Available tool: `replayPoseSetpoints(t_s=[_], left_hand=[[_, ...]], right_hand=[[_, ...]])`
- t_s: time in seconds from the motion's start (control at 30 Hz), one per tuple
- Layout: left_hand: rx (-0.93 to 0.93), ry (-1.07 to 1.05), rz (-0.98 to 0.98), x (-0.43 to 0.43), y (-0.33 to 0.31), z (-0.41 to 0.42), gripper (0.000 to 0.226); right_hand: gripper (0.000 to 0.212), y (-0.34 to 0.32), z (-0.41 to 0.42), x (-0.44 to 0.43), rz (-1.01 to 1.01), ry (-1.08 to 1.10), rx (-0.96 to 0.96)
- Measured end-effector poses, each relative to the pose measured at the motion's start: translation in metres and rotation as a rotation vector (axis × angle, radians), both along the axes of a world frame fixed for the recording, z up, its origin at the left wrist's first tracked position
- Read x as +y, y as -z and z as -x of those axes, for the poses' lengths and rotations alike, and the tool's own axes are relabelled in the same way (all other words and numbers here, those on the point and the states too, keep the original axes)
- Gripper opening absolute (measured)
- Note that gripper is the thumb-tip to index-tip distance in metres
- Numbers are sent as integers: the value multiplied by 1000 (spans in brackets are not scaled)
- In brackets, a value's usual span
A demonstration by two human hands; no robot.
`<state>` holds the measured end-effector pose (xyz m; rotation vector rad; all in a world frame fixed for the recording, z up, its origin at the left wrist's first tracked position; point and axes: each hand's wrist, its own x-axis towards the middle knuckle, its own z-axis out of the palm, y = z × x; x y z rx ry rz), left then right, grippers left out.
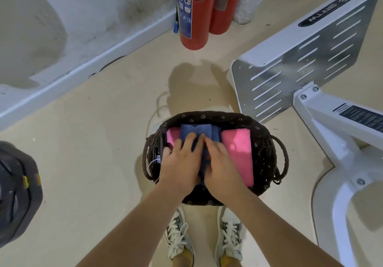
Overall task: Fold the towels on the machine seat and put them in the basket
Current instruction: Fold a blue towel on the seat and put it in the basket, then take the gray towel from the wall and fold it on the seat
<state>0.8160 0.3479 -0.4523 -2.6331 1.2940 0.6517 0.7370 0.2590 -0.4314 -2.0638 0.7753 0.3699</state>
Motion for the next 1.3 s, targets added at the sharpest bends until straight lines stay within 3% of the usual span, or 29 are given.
replayPoseSetpoints(t_s=[0.2,0.3,0.37,0.5,0.7,0.97,1.3], left_hand=[[-38,14,91,15,-1,6,95],[-18,55,7,11,4,4,115],[5,51,-55,7,9,0,115],[17,38,-43,9,4,-7,112],[170,-19,-13,12,-55,-8,96],[300,-206,309,16,-221,-1,57],[41,-527,784,91,-513,-10,26]], right_hand=[[90,12,-11,-11,42,-178,139],[110,16,-8,-5,148,-262,176],[114,20,-7,0,187,-254,171],[112,17,-10,2,186,-224,202],[76,-52,-6,-17,87,-114,173],[56,-220,-16,-29,26,20,30],[47,-504,-53,14,-115,-59,-374]])
